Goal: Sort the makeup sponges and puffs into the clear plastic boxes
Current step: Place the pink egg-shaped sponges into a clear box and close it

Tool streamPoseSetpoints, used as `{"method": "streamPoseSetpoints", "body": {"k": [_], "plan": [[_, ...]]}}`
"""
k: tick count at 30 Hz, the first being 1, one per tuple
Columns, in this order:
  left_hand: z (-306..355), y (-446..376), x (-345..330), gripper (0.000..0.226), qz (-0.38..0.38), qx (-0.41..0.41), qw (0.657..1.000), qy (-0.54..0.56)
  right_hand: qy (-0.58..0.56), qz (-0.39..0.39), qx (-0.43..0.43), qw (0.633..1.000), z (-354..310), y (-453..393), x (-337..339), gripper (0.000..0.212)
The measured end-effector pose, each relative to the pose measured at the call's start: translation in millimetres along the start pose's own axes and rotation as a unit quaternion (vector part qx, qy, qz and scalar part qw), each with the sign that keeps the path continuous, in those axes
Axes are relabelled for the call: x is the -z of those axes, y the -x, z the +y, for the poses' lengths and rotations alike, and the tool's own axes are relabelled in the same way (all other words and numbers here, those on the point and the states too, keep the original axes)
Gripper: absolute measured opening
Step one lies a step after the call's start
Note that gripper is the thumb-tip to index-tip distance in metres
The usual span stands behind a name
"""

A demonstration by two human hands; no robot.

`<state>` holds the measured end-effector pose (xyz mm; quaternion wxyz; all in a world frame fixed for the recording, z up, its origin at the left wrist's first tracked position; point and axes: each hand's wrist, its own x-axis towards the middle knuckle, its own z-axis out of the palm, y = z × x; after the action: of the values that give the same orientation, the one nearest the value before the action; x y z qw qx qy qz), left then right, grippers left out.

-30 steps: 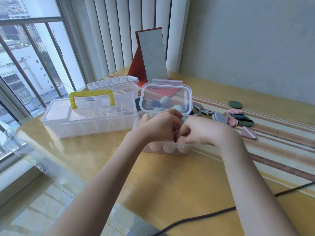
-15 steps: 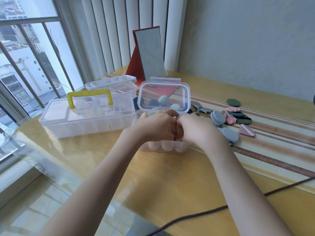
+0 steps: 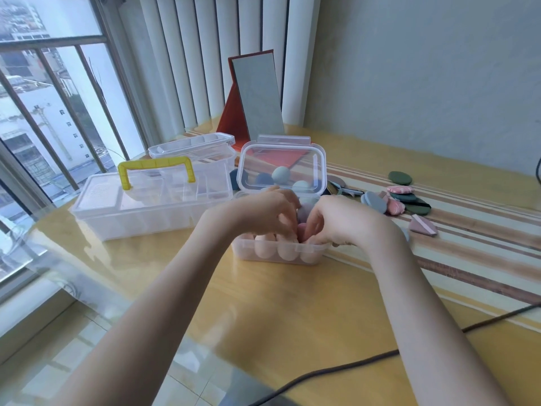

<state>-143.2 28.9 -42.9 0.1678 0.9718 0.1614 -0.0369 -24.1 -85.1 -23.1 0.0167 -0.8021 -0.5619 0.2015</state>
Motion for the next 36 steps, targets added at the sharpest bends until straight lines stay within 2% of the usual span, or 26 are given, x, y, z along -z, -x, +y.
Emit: {"method": "streamPoseSetpoints", "body": {"k": [2,4,8,11,17,20,23,25,26,27,30,34,36], "plan": [[5,-5,-7,0.020,0.043,-0.010,0.997,-0.056,0.027,0.000,-0.011,1.000,-2,-6,-5,0.033],[4,-7,-9,0.018,0.046,-0.010,0.996,-0.072,0.027,-0.009,-0.019,0.999,-3,-12,-9,0.030],[-4,1,7,0.014,-0.042,0.011,0.999,0.018,-0.047,-0.022,0.001,0.999,5,-11,-5,0.023],[-2,1,10,0.022,-0.086,0.014,0.996,0.001,-0.066,-0.030,0.028,0.997,7,-5,0,0.019],[6,-5,-2,0.005,-0.039,0.025,0.997,-0.066,-0.054,-0.037,0.030,0.997,5,-2,-1,0.013],[11,-15,-8,0.019,-0.044,0.067,0.990,-0.120,-0.046,-0.029,0.015,0.998,5,-5,-3,0.011],[16,-21,-9,0.032,-0.050,0.090,0.986,-0.129,-0.078,-0.033,0.016,0.996,8,-3,1,0.012],[15,-17,-3,0.021,-0.077,0.066,0.988,-0.112,-0.095,-0.016,0.024,0.995,9,2,4,0.012],[11,-13,2,0.014,-0.087,0.051,0.992,-0.076,-0.100,-0.002,0.024,0.995,9,3,5,0.012],[6,-8,7,0.016,-0.084,0.040,0.995,-0.020,-0.100,0.012,0.024,0.995,9,4,6,0.012],[-6,4,16,0.021,0.011,0.043,0.989,0.142,-0.071,0.034,0.019,0.997,6,2,3,0.016],[-13,7,7,0.014,0.086,0.012,0.988,0.131,-0.086,0.056,0.015,0.995,8,1,3,0.018],[-18,8,1,0.016,0.161,0.020,0.970,0.179,-0.124,0.099,0.005,0.987,14,2,8,0.014]]}}
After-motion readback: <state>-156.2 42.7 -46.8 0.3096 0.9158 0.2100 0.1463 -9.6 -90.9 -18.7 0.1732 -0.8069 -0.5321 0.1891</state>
